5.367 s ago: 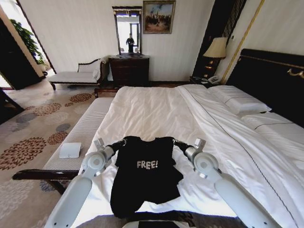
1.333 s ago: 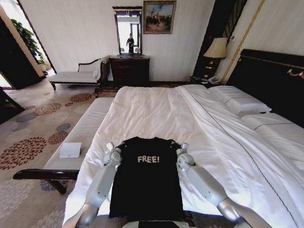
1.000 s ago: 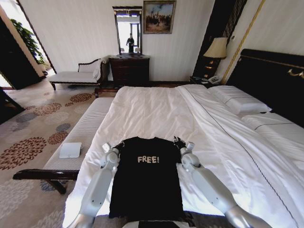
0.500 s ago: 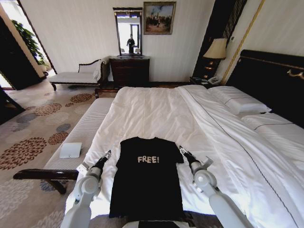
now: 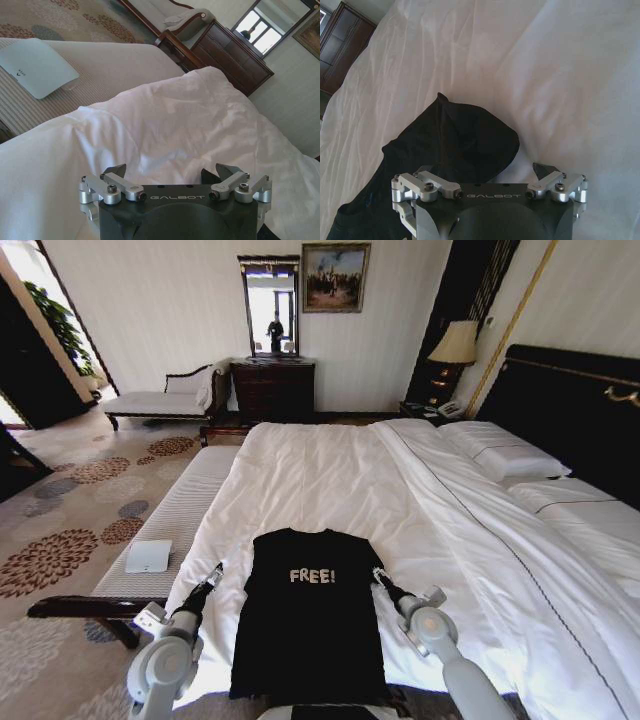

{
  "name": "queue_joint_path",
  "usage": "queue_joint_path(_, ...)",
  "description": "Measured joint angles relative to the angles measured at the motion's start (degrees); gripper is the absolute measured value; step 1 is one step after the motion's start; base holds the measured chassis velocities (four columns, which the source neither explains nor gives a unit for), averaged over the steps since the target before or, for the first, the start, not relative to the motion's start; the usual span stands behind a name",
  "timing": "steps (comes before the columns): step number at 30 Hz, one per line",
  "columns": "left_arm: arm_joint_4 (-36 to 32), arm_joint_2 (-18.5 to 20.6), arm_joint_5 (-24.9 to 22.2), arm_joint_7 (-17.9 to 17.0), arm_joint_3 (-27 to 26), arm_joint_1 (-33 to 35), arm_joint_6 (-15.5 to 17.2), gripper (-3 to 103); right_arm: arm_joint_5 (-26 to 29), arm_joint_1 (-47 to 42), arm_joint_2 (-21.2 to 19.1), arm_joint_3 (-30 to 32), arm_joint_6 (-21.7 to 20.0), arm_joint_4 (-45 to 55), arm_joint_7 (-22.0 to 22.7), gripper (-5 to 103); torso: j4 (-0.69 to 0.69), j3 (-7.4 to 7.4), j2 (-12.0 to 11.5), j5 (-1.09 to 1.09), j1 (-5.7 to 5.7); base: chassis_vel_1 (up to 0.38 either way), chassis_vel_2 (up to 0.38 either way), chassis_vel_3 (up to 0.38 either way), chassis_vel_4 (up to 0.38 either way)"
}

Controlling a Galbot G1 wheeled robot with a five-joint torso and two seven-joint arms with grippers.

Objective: Fold the clothes on the bed.

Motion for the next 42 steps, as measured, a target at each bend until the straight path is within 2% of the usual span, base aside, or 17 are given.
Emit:
queue_joint_path(2,-0.3,0.1,-0.1,-0.2,0.2,0.2,0.0,100,-1.3,-0.2,1.4,-0.1,1.0,-0.2,-0.6,93,0.00,0.00,0.0,0.01,0.00,0.000,0.000,0.000,0.000)
queue_joint_path(4,-0.3,0.2,-0.1,-0.3,0.3,0.3,0.0,100,-1.7,-0.4,1.9,0.1,1.3,-0.2,-0.9,93,0.00,0.00,0.0,0.01,0.01,0.000,0.000,0.000,0.000)
queue_joint_path(8,-0.4,0.8,-0.2,-0.4,0.4,0.4,0.0,100,-2.8,-1.5,3.2,1.1,2.8,0.2,-1.4,72,-0.01,0.00,0.0,0.01,0.00,0.000,0.000,0.000,0.000)
queue_joint_path(11,-0.2,1.1,-0.2,-0.5,0.5,0.4,0.0,100,-4.8,-1.9,3.6,1.3,4.0,-0.3,-2.0,66,0.00,0.00,0.0,0.00,0.00,0.000,0.000,0.000,0.000)
queue_joint_path(13,0.1,1.5,-0.3,-0.5,0.9,0.3,0.0,100,-7.0,-2.0,4.1,1.6,5.4,-1.5,-2.4,56,-0.01,0.00,0.0,0.01,0.01,0.000,0.000,0.000,0.000)
queue_joint_path(14,0.1,1.5,-0.3,-0.5,0.9,0.3,0.0,100,-7.0,-2.0,4.1,1.6,5.4,-1.5,-2.4,56,-0.01,0.00,0.0,0.01,0.01,0.000,0.000,0.000,0.000)
queue_joint_path(17,0.5,1.7,-0.3,-0.5,1.5,0.1,0.0,100,-7.5,-1.9,4.6,2.2,6.1,-2.2,-2.3,39,0.00,0.01,0.0,0.01,0.00,0.000,0.000,0.000,0.000)
queue_joint_path(19,0.7,1.6,-0.3,-0.5,1.6,0.0,0.0,100,-7.6,-1.9,4.7,2.4,6.2,-2.3,-2.2,39,0.00,0.01,0.0,0.01,0.00,0.000,0.000,0.000,0.000)
queue_joint_path(24,1.1,1.2,-0.3,-0.5,2.3,-0.3,0.0,100,-8.1,-2.0,4.6,3.0,7.0,-1.7,-2.0,13,0.00,0.00,0.0,0.01,0.00,0.000,0.000,0.000,0.000)
queue_joint_path(26,1.1,1.1,-0.3,-0.5,2.4,-0.4,-0.1,100,-8.1,-2.1,4.6,3.1,7.1,-1.5,-2.0,13,-0.01,0.00,0.0,0.01,0.00,0.000,0.000,0.000,0.000)
queue_joint_path(28,1.2,1.1,-0.3,-0.5,2.4,-0.4,-0.1,100,-8.2,-2.1,4.6,3.1,7.1,-1.3,-1.9,2,0.00,0.00,0.0,0.01,0.01,0.000,0.000,0.000,0.000)
queue_joint_path(42,1.2,1.8,-1.3,-0.5,1.4,-0.2,-0.2,100,-9.5,-1.1,4.9,3.7,7.2,-0.5,-0.9,0,-0.01,0.00,0.0,0.02,0.00,0.000,0.000,0.000,0.000)
